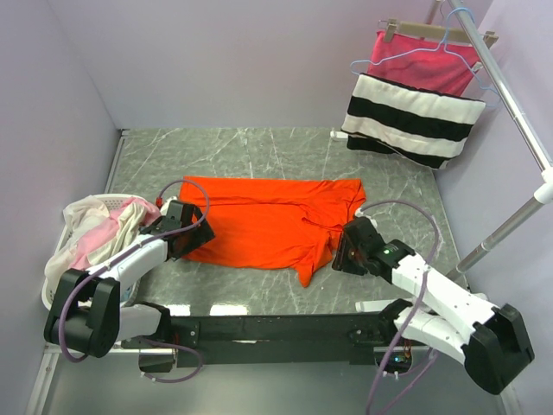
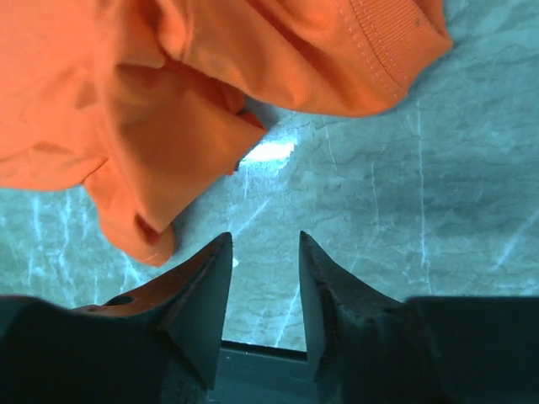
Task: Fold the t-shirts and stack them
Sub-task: Grap the side of the flattened tshirt closest away from the robot with both arms
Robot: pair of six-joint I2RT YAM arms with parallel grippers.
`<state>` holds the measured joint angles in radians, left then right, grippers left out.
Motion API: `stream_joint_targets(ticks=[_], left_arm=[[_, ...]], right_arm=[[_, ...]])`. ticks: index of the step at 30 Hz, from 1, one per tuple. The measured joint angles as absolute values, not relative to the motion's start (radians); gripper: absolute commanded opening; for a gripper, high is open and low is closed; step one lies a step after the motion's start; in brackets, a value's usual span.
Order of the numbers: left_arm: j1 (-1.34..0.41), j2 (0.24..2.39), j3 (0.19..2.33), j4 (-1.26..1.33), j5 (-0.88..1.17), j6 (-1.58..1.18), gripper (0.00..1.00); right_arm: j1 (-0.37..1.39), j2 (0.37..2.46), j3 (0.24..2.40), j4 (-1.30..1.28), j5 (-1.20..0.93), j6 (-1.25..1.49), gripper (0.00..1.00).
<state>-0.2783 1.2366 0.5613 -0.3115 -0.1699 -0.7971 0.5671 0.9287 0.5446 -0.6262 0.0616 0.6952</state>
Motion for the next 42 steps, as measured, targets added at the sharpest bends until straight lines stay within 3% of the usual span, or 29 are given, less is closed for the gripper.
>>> stream_joint_targets(ticks=[7, 17, 30, 32, 35, 37, 42], left_arm=[[-0.278, 1.237, 0.561, -0.311, -0.171, -0.797, 1.00], [-0.278, 1.237, 0.561, -0.312, -0.176, -0.798, 0.99], [-0.278, 1.239, 0.561, -0.311, -0.182, -0.797, 1.00], [-0.278, 1.240, 0.562, -0.311, -0.182, -0.797, 0.99], [-0.278, 1.241, 0.562, -0.311, -0.182, -0.797, 0.99], [-0.279, 1.242, 0.563, -0.311, -0.182, -0.797, 1.00], [-0.278, 1.248, 0.567, -0.311, -0.184, -0.797, 0.99]], right_arm=[[0.580, 1.087, 0.548, -0.566, 0.063, 0.720, 0.37], [0.618, 1.275, 0.591, -0.463, 0.069, 0.714, 0.38], [0.626, 1.373, 0.644, -0.361, 0.066, 0.698, 0.40], [0.627, 1.391, 0.656, -0.354, 0.065, 0.696, 0.35], [0.630, 1.429, 0.683, -0.344, 0.064, 0.691, 0.11], [0.633, 1.452, 0.698, -0.336, 0.067, 0.691, 0.02], [0.647, 1.466, 0.706, -0.330, 0.085, 0.703, 0.00]])
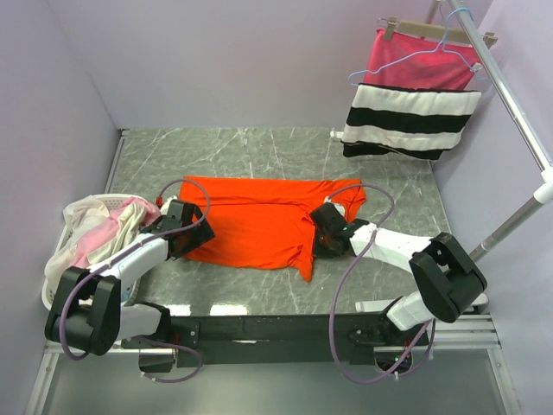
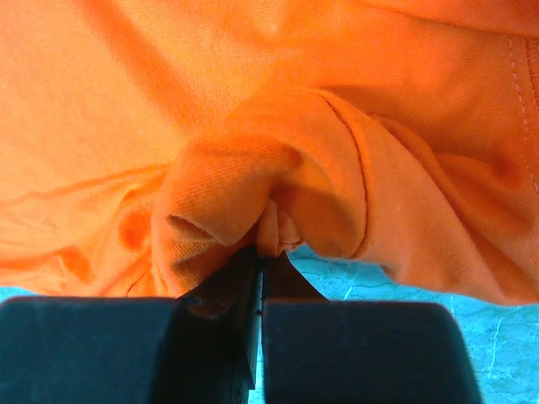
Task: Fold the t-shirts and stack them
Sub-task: Grap the side of the flattened tshirt closest away from the robot with both arms
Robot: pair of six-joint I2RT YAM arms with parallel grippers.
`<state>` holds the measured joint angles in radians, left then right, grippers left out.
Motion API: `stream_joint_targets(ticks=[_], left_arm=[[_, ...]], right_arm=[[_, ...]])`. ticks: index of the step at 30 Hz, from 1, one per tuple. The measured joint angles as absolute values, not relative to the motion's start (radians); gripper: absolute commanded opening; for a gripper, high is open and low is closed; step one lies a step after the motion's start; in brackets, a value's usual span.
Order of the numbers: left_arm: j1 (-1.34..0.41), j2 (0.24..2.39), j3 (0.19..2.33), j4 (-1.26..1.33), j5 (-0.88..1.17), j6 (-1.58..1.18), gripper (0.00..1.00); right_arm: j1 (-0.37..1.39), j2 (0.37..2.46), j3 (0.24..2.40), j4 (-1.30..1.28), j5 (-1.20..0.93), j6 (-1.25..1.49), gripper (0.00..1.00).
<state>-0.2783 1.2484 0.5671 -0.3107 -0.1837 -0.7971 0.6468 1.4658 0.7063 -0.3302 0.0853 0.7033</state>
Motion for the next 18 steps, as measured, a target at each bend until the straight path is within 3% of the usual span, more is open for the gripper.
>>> stream_joint_targets(ticks=[8, 18], left_arm=[[-0.278, 1.255, 0.573, -0.311, -0.187, -0.797, 0.99], [-0.278, 1.282, 0.595, -0.313, -0.189, -0.786, 0.99]], right_arm=[[0.682, 1.413, 0.706, -0.437, 0.129, 0.712, 0.00], [0.768, 1.018, 0.706, -0.805, 0.136, 0.871, 0.00]])
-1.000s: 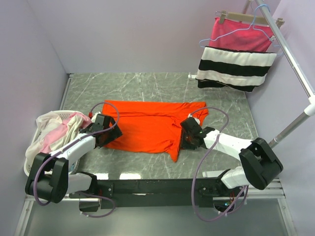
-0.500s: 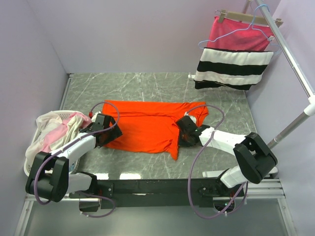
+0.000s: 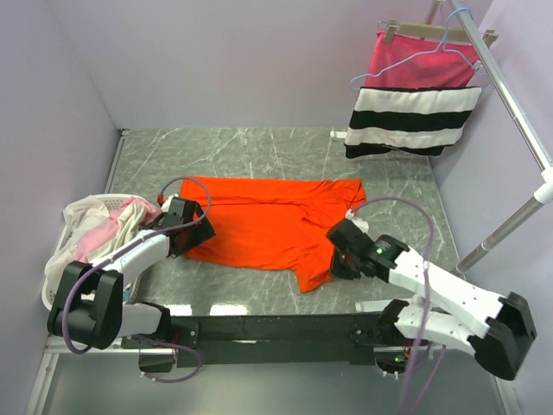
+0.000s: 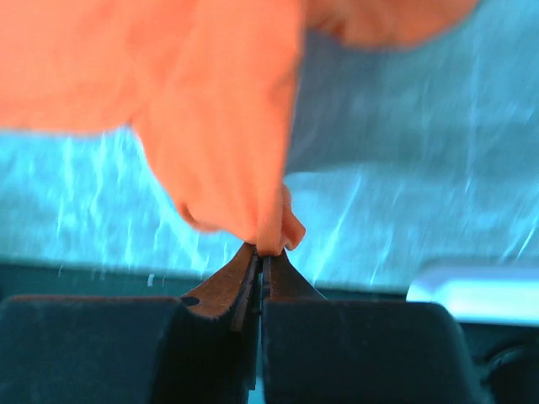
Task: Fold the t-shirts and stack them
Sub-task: Grap the side of the flattened tshirt closest away from the robot with both arms
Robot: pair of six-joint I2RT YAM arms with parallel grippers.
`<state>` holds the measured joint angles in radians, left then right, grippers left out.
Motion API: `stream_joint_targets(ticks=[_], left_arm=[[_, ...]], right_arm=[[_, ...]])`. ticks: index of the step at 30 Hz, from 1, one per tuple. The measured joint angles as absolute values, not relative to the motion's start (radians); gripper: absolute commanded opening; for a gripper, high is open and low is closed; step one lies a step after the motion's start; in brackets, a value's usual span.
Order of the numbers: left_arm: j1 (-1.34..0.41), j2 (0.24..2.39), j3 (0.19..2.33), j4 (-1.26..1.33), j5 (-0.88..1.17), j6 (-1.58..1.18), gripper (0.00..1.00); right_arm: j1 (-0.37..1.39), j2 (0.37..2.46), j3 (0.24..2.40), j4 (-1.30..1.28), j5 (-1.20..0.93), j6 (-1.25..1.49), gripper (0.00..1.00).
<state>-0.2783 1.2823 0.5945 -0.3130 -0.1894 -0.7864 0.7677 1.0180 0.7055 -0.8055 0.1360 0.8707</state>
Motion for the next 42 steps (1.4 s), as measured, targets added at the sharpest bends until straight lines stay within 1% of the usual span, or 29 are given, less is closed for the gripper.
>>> stream_joint_targets(ticks=[3, 6, 7, 8, 9, 13, 15, 18, 20, 22, 25, 27, 30, 32, 38, 42], left_arm=[[-0.278, 1.285, 0.598, -0.316, -0.189, -0.780, 1.00], [-0.278, 1.283, 0.598, -0.321, -0.190, -0.780, 0.99], [-0.278, 1.281, 0.598, -0.323, -0.191, -0.780, 0.99], [-0.278, 1.277, 0.598, -0.327, -0.191, -0.780, 0.99], [-0.278, 1.273, 0.598, -0.329, -0.191, -0.780, 0.99], [-0.278, 1.257, 0.600, -0.339, -0.191, -0.779, 1.00], [-0.278, 1.253, 0.605, -0.347, -0.192, -0.779, 1.00], [-0.278, 1.239, 0.617, -0.365, -0.195, -0.778, 0.99], [-0.278, 1.223, 0.635, -0.372, -0.203, -0.775, 0.99], [-0.278, 1.214, 0.659, -0.365, -0.211, -0.770, 0.99], [-0.278, 1.235, 0.728, -0.340, -0.227, -0.753, 1.00], [-0.278, 1.285, 0.797, -0.326, -0.237, -0.745, 0.99], [-0.276, 1.411, 0.903, -0.269, -0.241, -0.740, 0.99], [-0.276, 1.480, 0.940, -0.238, -0.239, -0.737, 0.99], [-0.274, 1.644, 0.999, -0.200, -0.233, -0.721, 0.99], [-0.268, 1.734, 1.058, -0.197, -0.234, -0.717, 0.99]], right_arm=[[0.859, 0.945, 0.699, -0.886, 0.123, 0.965, 0.00], [0.951, 0.922, 0.697, -0.953, 0.113, 1.060, 0.00], [0.984, 0.923, 0.696, -0.971, 0.110, 1.092, 0.08], [1.017, 0.925, 0.694, -0.988, 0.105, 1.120, 0.27], [1.044, 0.928, 0.694, -1.003, 0.104, 1.145, 0.52], [1.100, 0.967, 0.709, -1.087, 0.133, 1.217, 0.57], [1.102, 0.986, 0.758, -1.132, 0.177, 1.237, 0.68], [1.090, 1.006, 0.889, -1.165, 0.296, 1.251, 0.69], [1.045, 1.015, 0.951, -1.158, 0.359, 1.239, 0.68], [0.945, 1.023, 0.965, -1.098, 0.404, 1.177, 0.68], [0.759, 1.067, 0.929, -0.967, 0.413, 1.061, 0.68], [0.654, 1.137, 0.923, -0.883, 0.408, 0.973, 0.67], [0.568, 1.261, 0.931, -0.754, 0.389, 0.863, 0.66], [0.533, 1.365, 0.960, -0.686, 0.371, 0.800, 0.66], [0.464, 1.665, 1.140, -0.550, 0.311, 0.671, 0.65], [0.425, 1.783, 1.234, -0.527, 0.276, 0.627, 0.65]])
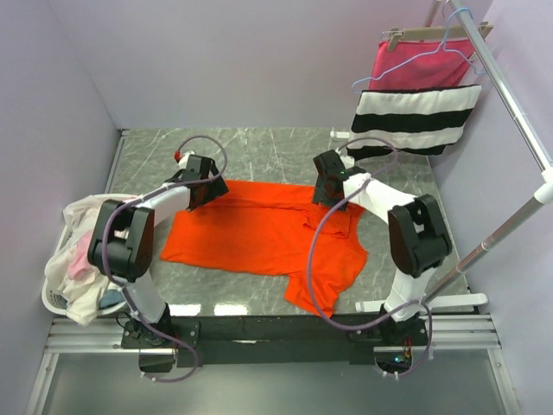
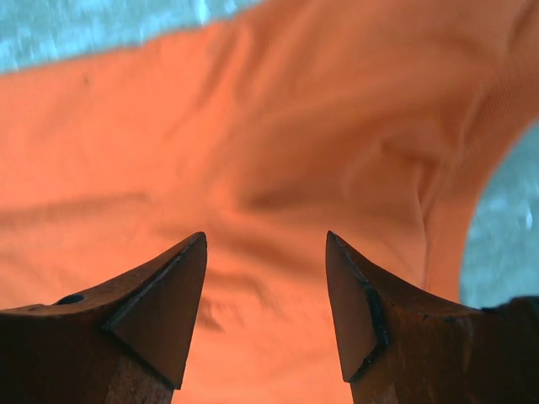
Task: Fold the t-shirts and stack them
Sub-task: Grap the side of the flattened tshirt closest away from the robot with both arms
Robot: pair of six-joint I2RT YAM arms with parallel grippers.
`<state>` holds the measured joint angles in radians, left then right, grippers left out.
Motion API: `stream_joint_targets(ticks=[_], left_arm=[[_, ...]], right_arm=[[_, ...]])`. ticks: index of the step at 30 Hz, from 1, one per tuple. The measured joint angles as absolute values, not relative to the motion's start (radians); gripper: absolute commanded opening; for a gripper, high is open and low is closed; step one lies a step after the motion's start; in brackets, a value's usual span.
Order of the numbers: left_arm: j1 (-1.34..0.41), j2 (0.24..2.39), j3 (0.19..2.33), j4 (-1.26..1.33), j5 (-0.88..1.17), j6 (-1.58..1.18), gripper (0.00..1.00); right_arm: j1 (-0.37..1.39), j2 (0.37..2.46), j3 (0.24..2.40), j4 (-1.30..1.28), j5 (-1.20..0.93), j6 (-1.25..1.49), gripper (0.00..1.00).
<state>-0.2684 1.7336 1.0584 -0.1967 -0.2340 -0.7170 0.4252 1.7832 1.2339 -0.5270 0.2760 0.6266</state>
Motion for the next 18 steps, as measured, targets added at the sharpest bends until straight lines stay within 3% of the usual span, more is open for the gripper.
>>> stream_joint_targets(ticks=[18], left_arm=[[-0.174, 1.976, 1.310, -0.211, -0.130, -0.727, 1.00]], right_arm=[[0.399, 2.328, 1.932, -0.765, 0.140, 0.477, 0.64]])
